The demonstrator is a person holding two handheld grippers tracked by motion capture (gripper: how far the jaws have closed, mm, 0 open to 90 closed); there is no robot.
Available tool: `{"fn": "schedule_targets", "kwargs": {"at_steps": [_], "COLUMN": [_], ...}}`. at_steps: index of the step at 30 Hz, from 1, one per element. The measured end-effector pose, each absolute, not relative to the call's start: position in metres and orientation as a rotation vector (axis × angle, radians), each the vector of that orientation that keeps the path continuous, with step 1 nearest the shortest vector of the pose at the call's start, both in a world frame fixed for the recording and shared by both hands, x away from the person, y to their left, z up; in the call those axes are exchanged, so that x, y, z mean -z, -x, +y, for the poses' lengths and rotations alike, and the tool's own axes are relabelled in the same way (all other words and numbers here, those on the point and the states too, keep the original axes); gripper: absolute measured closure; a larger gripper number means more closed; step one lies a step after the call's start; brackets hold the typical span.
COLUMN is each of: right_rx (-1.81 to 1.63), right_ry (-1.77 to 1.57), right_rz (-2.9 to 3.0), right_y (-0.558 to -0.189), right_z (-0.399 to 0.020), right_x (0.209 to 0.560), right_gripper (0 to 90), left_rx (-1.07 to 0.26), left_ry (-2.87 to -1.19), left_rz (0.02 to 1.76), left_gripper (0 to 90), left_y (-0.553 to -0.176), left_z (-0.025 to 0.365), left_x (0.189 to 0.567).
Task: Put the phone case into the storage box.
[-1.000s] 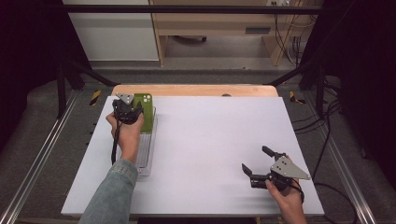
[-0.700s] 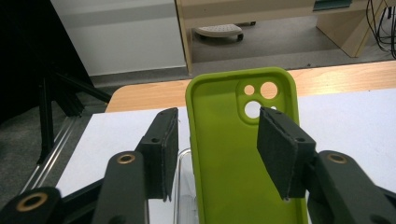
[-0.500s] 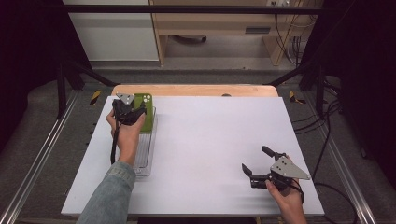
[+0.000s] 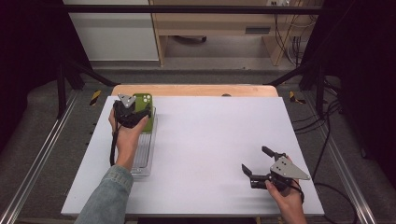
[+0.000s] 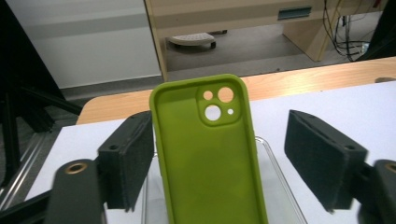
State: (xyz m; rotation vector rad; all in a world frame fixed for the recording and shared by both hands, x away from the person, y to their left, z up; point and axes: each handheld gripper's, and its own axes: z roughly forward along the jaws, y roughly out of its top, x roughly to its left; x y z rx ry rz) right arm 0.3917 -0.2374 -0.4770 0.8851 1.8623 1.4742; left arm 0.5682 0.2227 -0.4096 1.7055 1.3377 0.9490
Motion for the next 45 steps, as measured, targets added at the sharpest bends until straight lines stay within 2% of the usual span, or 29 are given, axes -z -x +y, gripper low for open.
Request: {"fn": "schedule_targets", "kwargs": {"at_steps": [9, 16, 45], "right_rx": [-1.472, -1.469, -1.464], "right_ry": [-0.882, -0.883, -0.896], "right_rz": [1.865, 1.867, 1.865], "right_y": [-0.392, -0.392, -0.392], "right_z": [-0.237, -0.237, -0.239], "right_x": [0.477, 0.477, 0.478], "right_gripper": [4.6, 4.4, 4.1], "left_rx": [-0.881, -0.884, -0.809], "left_ry": [-1.713, -1.731, -1.747], "left_rz": [1.286, 1.263, 1.153], "left_gripper": [8.2, 4.7, 3.1], "left_y": [-0.564, -0.560, -0.533], "left_z": [0.225, 0.221, 0.203], "left_x": [0.412, 0.413, 0.403]}}
